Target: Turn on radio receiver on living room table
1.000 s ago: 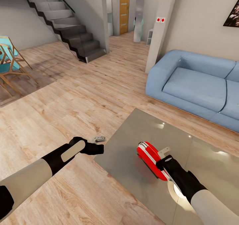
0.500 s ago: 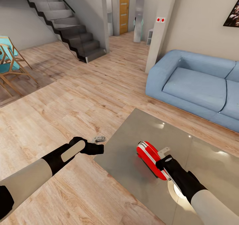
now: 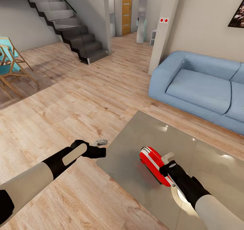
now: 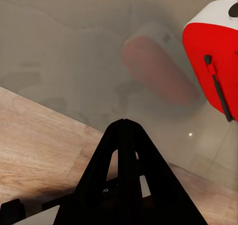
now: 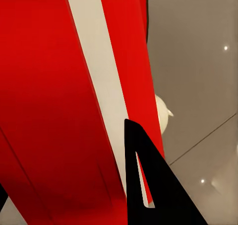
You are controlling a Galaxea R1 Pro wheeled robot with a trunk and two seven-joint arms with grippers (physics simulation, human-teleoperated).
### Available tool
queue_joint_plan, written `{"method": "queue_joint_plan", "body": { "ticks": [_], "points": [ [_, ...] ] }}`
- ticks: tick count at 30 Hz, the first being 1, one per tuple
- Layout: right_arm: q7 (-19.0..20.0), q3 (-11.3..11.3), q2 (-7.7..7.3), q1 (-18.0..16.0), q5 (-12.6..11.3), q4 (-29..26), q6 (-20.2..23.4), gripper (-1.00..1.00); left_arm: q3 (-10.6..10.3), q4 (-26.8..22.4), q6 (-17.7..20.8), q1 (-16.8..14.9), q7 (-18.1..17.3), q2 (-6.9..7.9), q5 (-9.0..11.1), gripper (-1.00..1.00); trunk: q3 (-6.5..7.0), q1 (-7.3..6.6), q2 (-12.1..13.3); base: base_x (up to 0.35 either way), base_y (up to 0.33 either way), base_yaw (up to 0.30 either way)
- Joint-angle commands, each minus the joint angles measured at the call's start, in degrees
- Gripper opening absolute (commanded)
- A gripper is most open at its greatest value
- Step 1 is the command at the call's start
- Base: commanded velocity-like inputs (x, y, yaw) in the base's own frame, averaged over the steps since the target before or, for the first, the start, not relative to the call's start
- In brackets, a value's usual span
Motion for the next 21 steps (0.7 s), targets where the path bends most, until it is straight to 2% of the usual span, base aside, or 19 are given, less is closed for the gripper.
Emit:
{"method": "queue_joint_plan", "body": {
  "ticks": [1, 11, 12, 21],
  "points": [
    [-0.01, -0.01, 0.0, -0.01, 0.15, 0.01, -0.01, -1.0, 0.0, 0.0, 0.0, 0.0, 0.0, 0.0, 0.0, -1.0, 0.0, 0.0, 0.0, 0.0, 0.0, 0.0],
    [0.01, -0.01, 0.0, -0.01, 0.19, 0.05, -0.14, -1.0, 0.0, 0.0, 0.0, 0.0, 0.0, 0.0, 0.0, -1.0, 0.0, 0.0, 0.0, 0.0, 0.0, 0.0],
    [0.01, -0.01, 0.0, -0.01, 0.21, 0.05, -0.14, 1.0, 0.0, 0.0, 0.0, 0.0, 0.0, 0.0, 0.0, -1.0, 0.0, 0.0, 0.0, 0.0, 0.0, 0.0],
    [0.01, -0.01, 0.0, -0.01, 0.33, 0.07, -0.08, 1.0, 0.0, 0.0, -0.01, 0.0, 0.0, 0.0, 0.0, -1.0, 0.0, 0.0, 0.0, 0.0, 0.0, 0.0]
  ]
}}
